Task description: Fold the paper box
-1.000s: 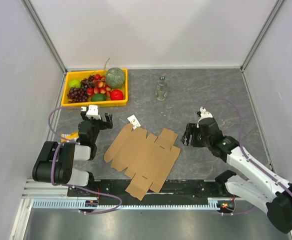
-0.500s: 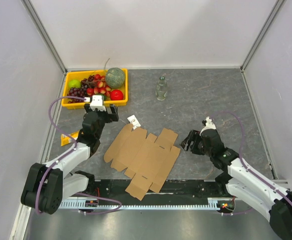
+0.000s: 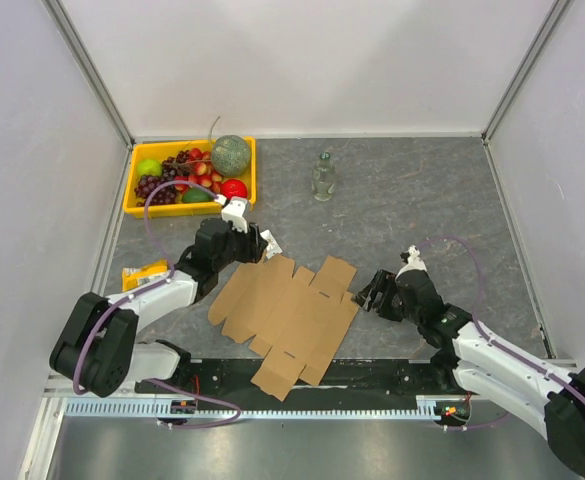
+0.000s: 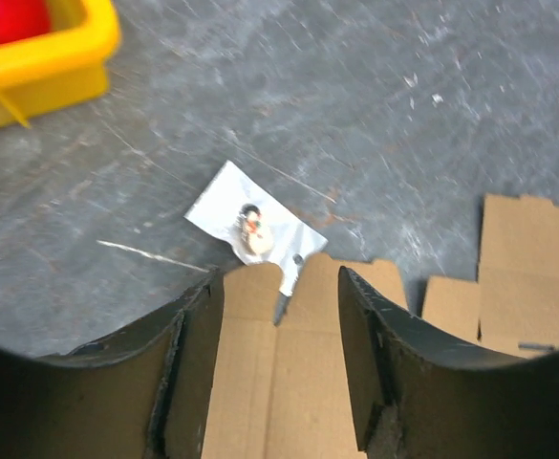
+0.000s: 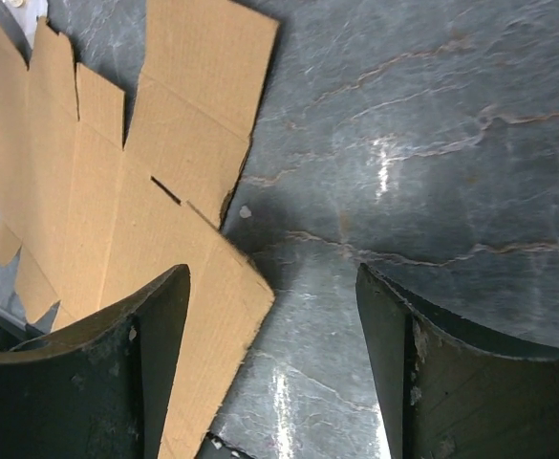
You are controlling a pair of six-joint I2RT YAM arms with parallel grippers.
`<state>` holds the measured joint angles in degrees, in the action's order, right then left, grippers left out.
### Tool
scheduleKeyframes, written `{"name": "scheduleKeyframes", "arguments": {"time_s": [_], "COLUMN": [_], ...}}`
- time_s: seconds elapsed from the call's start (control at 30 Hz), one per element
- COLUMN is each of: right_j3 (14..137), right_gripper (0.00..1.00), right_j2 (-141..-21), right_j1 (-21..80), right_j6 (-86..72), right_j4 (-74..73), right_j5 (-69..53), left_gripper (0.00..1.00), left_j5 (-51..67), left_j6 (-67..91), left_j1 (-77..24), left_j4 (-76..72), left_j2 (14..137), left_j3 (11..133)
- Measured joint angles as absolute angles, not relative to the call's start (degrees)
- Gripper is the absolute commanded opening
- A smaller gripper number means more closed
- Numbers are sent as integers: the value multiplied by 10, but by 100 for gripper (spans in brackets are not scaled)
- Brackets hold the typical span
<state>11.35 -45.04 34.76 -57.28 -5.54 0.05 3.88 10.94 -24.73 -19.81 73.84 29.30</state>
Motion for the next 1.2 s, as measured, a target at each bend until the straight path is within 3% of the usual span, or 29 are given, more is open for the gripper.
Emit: {"name": "scheduleKeyframes", "arguments": {"time_s": [0.13,0.3,0.47,0.6,0.93,1.2], "right_j3": [109,115,145,173,153,101], "right_gripper": [77,76,77,76,71,67], "right_j2": [-458,-474,-496,-516,-473,-455], "right_j1": [369,396,451,496,550,557], "right_j6": [-592,-609,-634,-665,-745,-790], "right_j4": [-35,-32,-67,-110,-133,-54], "right_j5": [1,15,55,90,110,99], "left_gripper": [49,55,55,48,17,9], "left_j5": [65,89,112,126,163,187], "left_j6": [115,125,132,139,162,169], "left_j1": [-265,-274,-278,-279,-285,-310], "left_j4": [-185,-183,-183,-183,-181,-180], "left_j2": [743,743,748,761,821,822], "left_j3": [294,294,293,293,293,293]}}
